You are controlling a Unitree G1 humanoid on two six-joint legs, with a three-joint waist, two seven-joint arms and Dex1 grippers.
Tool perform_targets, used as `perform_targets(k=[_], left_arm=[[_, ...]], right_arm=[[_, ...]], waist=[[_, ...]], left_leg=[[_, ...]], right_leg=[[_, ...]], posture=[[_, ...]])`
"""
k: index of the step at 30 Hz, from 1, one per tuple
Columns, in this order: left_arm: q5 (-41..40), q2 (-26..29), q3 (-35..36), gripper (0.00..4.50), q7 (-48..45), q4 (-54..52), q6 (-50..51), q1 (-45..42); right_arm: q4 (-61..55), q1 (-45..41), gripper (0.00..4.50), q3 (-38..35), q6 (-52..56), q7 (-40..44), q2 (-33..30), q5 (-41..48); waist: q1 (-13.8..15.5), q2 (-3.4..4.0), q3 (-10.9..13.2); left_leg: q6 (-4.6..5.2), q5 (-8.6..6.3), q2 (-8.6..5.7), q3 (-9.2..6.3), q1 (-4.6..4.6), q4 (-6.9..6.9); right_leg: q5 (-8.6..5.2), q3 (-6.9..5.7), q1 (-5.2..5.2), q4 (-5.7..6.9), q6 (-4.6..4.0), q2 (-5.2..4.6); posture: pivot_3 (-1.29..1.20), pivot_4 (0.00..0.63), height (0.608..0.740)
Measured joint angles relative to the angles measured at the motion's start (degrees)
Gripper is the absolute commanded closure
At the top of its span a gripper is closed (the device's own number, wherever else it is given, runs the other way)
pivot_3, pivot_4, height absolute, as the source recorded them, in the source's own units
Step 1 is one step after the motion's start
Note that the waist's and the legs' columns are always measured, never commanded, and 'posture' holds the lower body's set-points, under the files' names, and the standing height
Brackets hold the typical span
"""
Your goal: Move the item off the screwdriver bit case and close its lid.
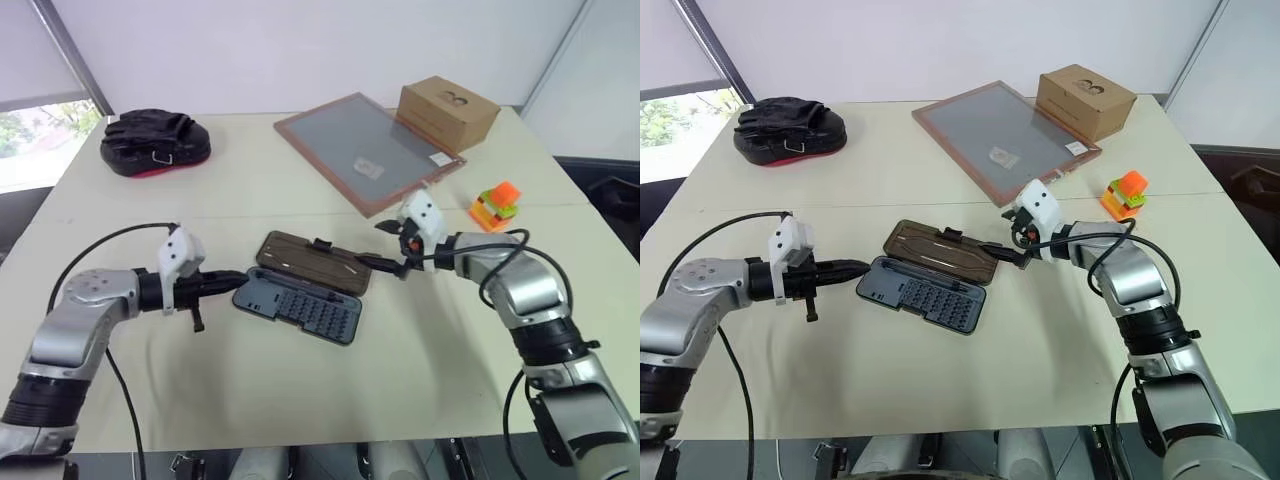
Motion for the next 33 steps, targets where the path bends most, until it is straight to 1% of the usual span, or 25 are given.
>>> perform_targets(k=[5, 7, 11, 13, 14, 15, 16, 17, 18, 21, 26, 29, 33], left_arm=[[2.06, -0.49, -1.76, 4.46, 0.19, 0.45, -2.25, 0.12], [2.34, -0.95, -2.05, 4.46, 0.42, 0.55, -2.29, 0.1], [1.9, -1.11, -1.96, 4.46, 0.87, 0.18, -1.69, -0.03], [0.03, -1.12, -1.15, 4.5, 1.42, -0.58, 0.64, -0.41], [-0.69, -1.04, -0.47, 4.5, 1.64, -1.26, 1.65, -0.68], [-1.45, -0.77, 0.21, 4.5, 1.77, -1.86, 2.54, -1.01], [-2.21, -0.1, 0.84, 4.5, 1.83, -2.23, 3.26, -1.47], [-2.79, 0.76, 1.88, 4.5, 1.85, -2.66, 4.32, -2.02], [-4.02, 1.96, 3.38, 4.5, 1.8, -3.53, 5.83, -2.1], [-6.59, 3.79, 5.19, 4.5, 1.38, -6.49, 9.05, -1.45], [-8.2, 4.12, 5.34, 4.5, 1.45, -8.88, 11.28, 0.7], [-8.2, 3.91, 5.33, 4.5, 2.1, -8.96, 11.31, 0.69], [-8.2, 3.89, 5.29, 4.5, 2.31, -9.2, 11.31, 0.89]], right_arm=[[9.26, -4.35, 0.0, 2.7, -2.07, -1.05, 3.49, -4.18], [14.64, -6.14, 0.0, 3.09, -2.92, -1.17, 5.19, -5.54], [20.82, -8.2, 0.0, 4.26, -5.23, 0.35, 5.59, -7.8], [22.06, -8.49, 0.54, 4.85, -7.37, 2.44, 5.54, -8.81], [22.3, -8.57, 0.88, 5.15, -8.0, 3.62, 5.53, -9.0], [22.45, -8.56, 1.44, 5.44, -8.72, 4.79, 5.5, -9.31], [22.51, -8.56, 1.85, 5.99, -9.7, 6.05, 5.33, -9.75], [22.51, -8.56, 2.34, 6.7, -10.98, 7.34, 5.11, -10.22], [22.44, -8.55, 2.92, 7.59, -12.81, 8.7, 4.8, -11.07], [22.25, -8.5, 4.44, 8.68, -15.42, 10.43, 3.93, -12.83], [23.51, -8.85, 4.47, 8.94, -19.77, 11.04, 3.91, -15.56], [24.51, -8.86, 4.47, 10.3, -26.59, 11.05, 3.07, -18.1], [24.62, -8.25, 4.47, 10.88, -32.56, 11.73, 1.67, -19.41]], waist=[[0.05, 0.0, 0.0], [-0.01, 0.01, 0.0], [-0.03, 0.02, 0.01], [-0.12, 0.02, 0.01], [-0.16, 0.01, 0.01], [-0.17, 0.01, 0.01], [-0.21, 0.01, 0.01], [-0.28, 0.01, 0.01], [-0.4, 0.02, 0.0], [-0.36, 0.03, -0.01], [-0.22, 0.0, -0.06], [-0.22, 0.01, -0.05], [0.09, 0.01, -0.05]], left_leg=[[-0.06, 0.03, 0.0, 0.0, 0.0, -0.01], [-0.29, 0.17, 0.0, 0.0, 0.0, -0.01], [-0.3, 0.17, 0.0, 0.0, -0.01, -0.03], [-0.29, 0.17, 0.0, 0.0, -0.01, -0.03], [-0.29, 0.17, 0.01, 0.0, -0.01, -0.03], [-0.29, 0.16, 0.01, -0.01, -0.01, -0.03], [-0.29, 0.16, 0.02, -0.01, -0.01, -0.03], [-0.29, 0.17, 0.03, -0.01, 0.0, -0.03], [-0.29, 0.17, 0.03, -0.01, 0.0, -0.03], [-0.29, 0.17, 0.03, -0.01, 0.02, -0.03], [-0.32, 0.17, 0.03, -0.02, 0.07, -0.02], [-0.31, 0.17, 0.03, -0.02, 0.18, -0.03], [-0.39, 0.21, 0.02, -0.03, 0.17, -0.03]], right_leg=[[0.01, -0.01, 0.0, 0.0, -0.02, 0.0], [0.01, 0.0, -0.02, -0.01, -0.02, 0.01], [0.01, 0.0, -0.03, 0.0, -0.02, 0.01], [0.01, 0.0, -0.03, 0.0, -0.02, 0.01], [0.01, 0.0, -0.03, 0.0, -0.02, 0.02], [0.01, 0.0, -0.04, 0.01, -0.02, 0.03], [0.01, 0.0, -0.04, 0.02, -0.02, 0.04], [0.01, 0.0, -0.04, 0.03, -0.02, 0.05], [0.01, 0.0, -0.04, 0.04, -0.02, 0.06], [0.01, 0.0, -0.02, 0.04, -0.02, 0.06], [0.01, 0.0, 0.06, 0.02, -0.03, 0.06], [0.02, -0.01, 0.16, 0.03, -0.03, 0.07], [0.01, 0.0, 0.2, -0.05, -0.03, 0.06]], posture=[[0.0, 0.15, 0.74], [0.0, 0.15, 0.74], [0.0, 0.15, 0.74], [0.0, 0.15, 0.74], [0.0, 0.15, 0.74], [0.0, 0.15, 0.74], [0.0, 0.15, 0.74], [0.0, 0.15, 0.74], [0.0, 0.15, 0.74], [0.0, 0.15, 0.74], [0.0, 0.15, 0.74], [0.0, 0.15, 0.74], [0.0, 0.15, 0.74]])
